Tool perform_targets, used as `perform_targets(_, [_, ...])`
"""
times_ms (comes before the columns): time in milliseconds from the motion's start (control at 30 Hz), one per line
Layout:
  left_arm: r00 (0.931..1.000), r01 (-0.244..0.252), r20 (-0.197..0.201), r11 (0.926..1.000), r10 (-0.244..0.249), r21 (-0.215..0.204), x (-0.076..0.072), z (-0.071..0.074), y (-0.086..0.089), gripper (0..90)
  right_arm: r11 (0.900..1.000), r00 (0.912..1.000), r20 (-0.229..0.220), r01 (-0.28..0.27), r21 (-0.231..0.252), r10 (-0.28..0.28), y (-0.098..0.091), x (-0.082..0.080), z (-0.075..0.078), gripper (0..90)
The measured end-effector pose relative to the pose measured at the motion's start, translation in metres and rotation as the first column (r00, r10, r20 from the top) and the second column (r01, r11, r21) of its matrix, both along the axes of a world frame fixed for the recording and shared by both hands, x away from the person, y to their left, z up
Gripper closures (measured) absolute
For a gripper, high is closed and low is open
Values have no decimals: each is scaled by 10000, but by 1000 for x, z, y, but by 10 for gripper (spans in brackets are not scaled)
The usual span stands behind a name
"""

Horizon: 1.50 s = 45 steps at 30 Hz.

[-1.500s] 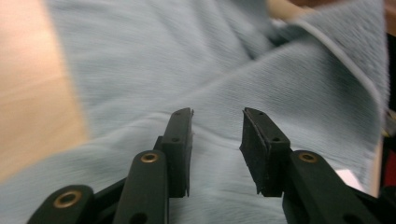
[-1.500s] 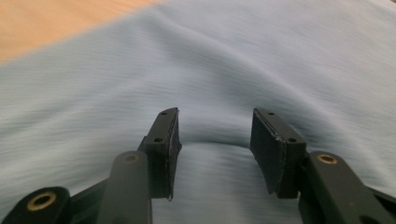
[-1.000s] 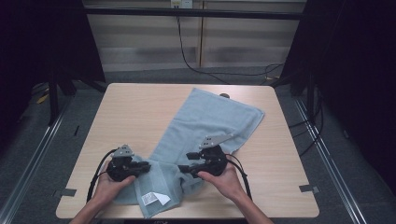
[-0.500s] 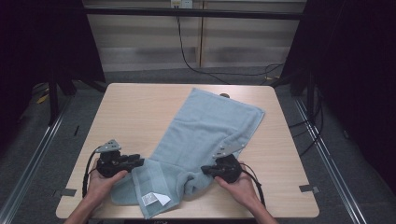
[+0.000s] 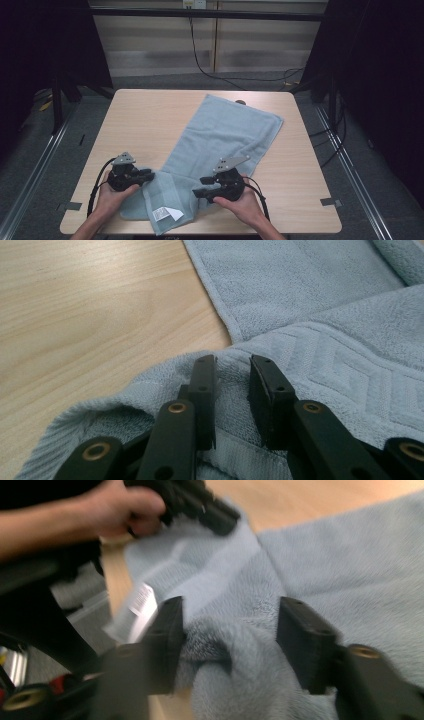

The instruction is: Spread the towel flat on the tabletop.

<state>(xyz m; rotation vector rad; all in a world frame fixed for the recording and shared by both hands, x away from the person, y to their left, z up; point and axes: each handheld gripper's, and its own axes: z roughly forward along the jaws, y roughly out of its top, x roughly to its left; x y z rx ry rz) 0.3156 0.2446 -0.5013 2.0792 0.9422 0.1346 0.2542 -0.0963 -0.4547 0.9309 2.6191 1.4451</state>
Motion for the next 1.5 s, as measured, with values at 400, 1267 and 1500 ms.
perform_targets(400, [9953,-940,133,9909,957,-964,2,10,25,671,9645,9724,696,2302,-1295,-2227,-82,13,-13,810])
perform_targets(1267, [9902,1391,163,9894,-1385,-412,-18,4,-16,894,9914,9888,750,1303,-133,-1290,-49,-19,10,469])
perform_targets(1500, [9915,1273,432,9833,-1227,-1300,-17,19,-11,895,9966,9990,166,418,-706,-407,-37,-26,-5,424])
